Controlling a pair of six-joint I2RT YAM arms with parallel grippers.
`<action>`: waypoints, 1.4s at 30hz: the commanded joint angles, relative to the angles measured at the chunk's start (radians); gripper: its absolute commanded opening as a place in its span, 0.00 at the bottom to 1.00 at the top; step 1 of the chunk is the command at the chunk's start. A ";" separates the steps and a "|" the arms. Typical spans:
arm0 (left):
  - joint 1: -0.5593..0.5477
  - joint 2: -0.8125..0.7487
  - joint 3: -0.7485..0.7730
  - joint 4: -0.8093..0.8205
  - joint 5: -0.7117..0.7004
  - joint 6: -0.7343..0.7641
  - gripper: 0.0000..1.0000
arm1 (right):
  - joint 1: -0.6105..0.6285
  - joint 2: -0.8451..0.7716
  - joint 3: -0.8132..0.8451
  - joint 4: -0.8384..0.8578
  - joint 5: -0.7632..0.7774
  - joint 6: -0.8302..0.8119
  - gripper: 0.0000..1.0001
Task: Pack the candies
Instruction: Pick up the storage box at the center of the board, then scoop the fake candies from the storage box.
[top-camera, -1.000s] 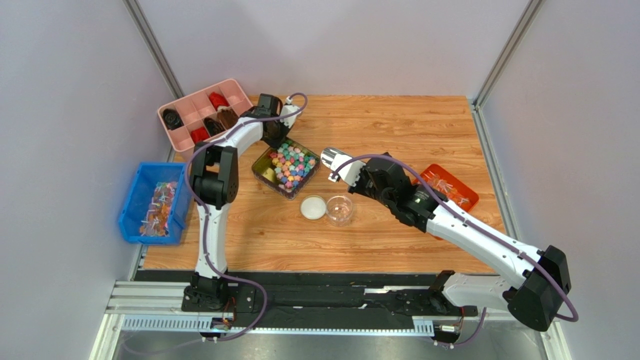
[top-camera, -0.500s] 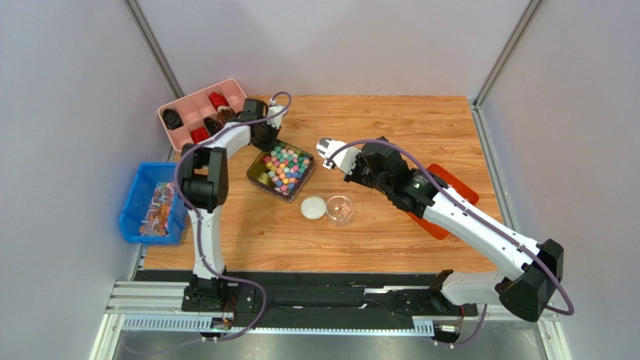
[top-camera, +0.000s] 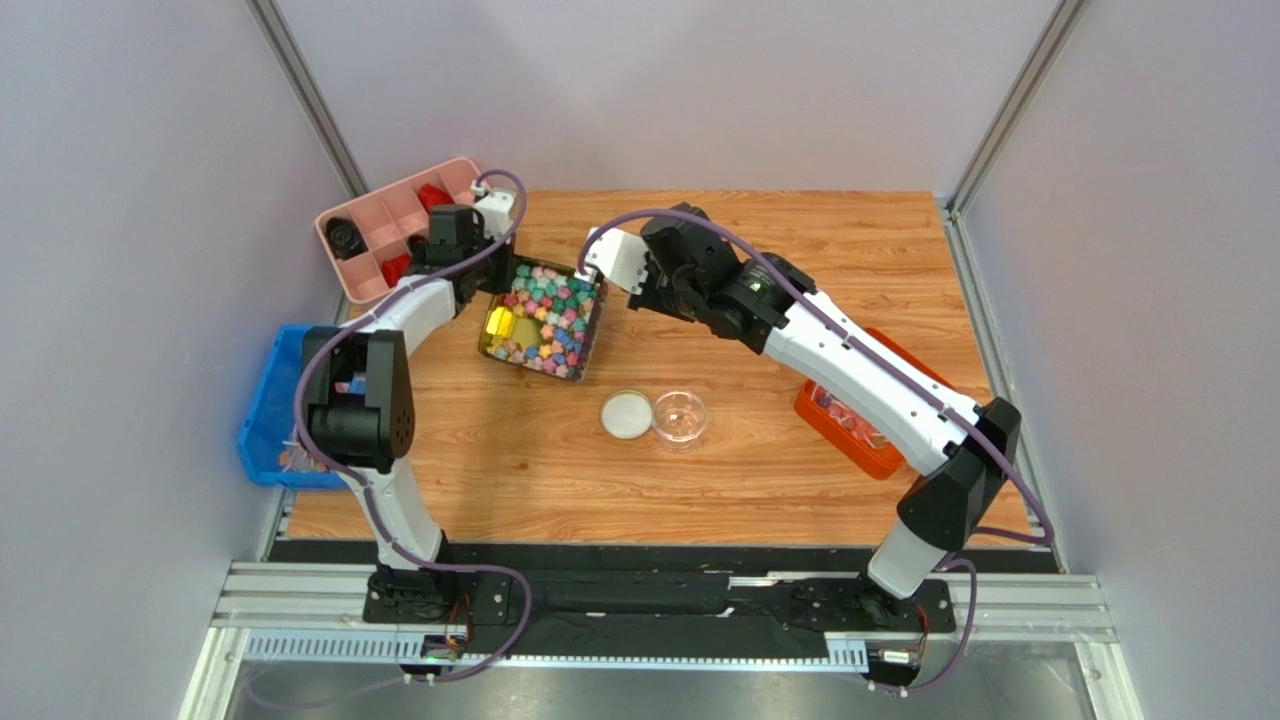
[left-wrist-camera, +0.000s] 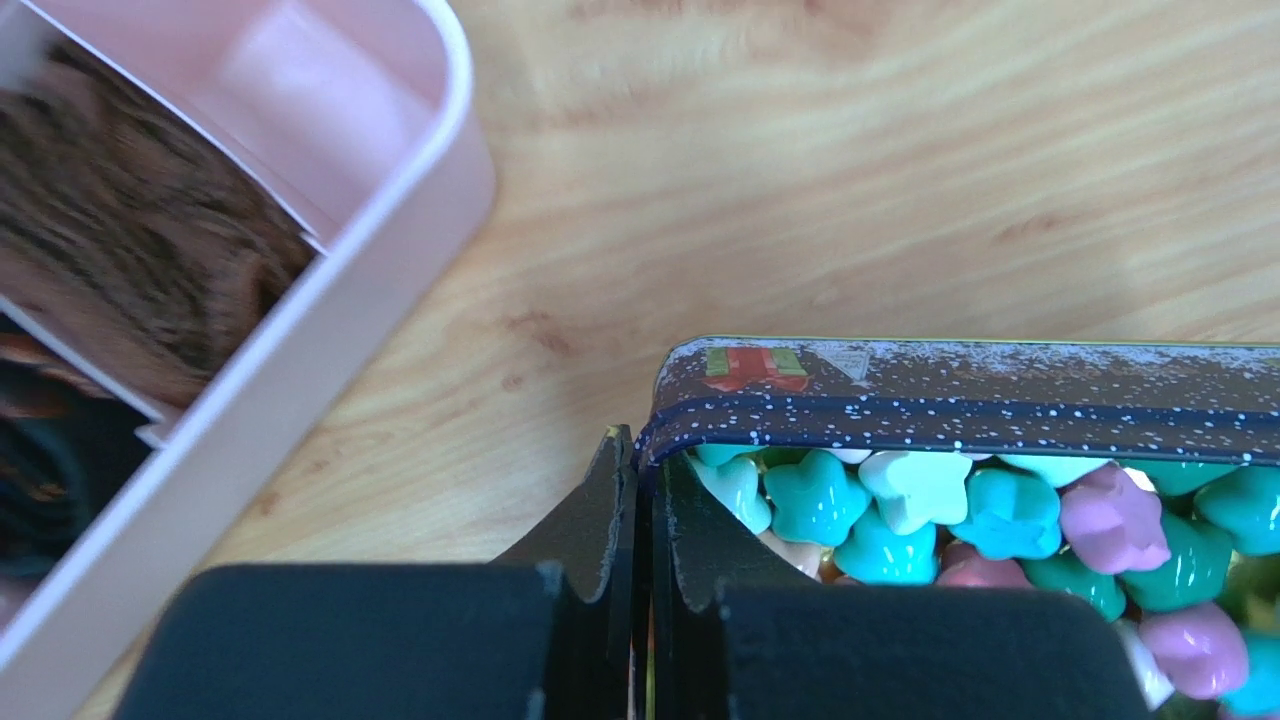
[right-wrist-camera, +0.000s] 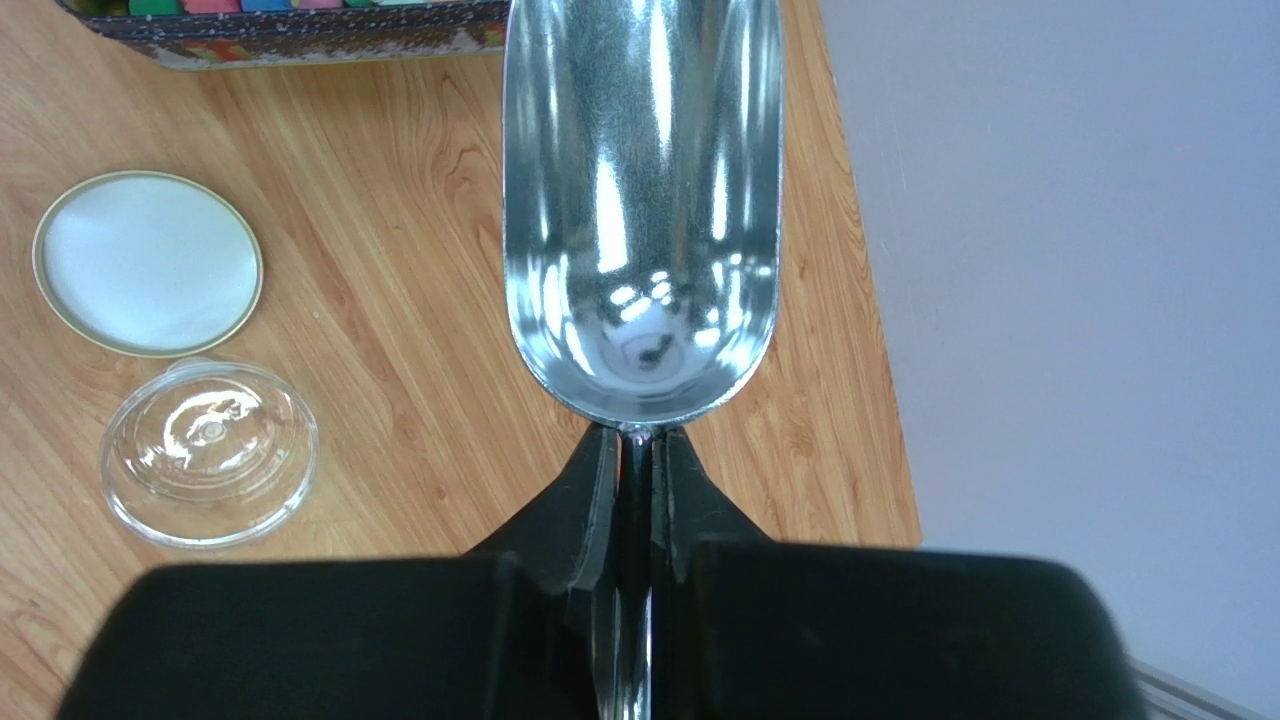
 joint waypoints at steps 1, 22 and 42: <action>0.006 -0.139 -0.049 0.203 -0.008 -0.089 0.00 | 0.039 0.025 0.094 -0.046 0.064 -0.055 0.00; -0.012 -0.162 0.016 0.043 -0.191 -0.066 0.00 | 0.177 0.165 0.136 -0.003 0.195 -0.156 0.00; -0.027 -0.090 0.065 -0.141 0.105 -0.049 0.00 | 0.262 0.423 0.244 0.113 0.547 -0.622 0.00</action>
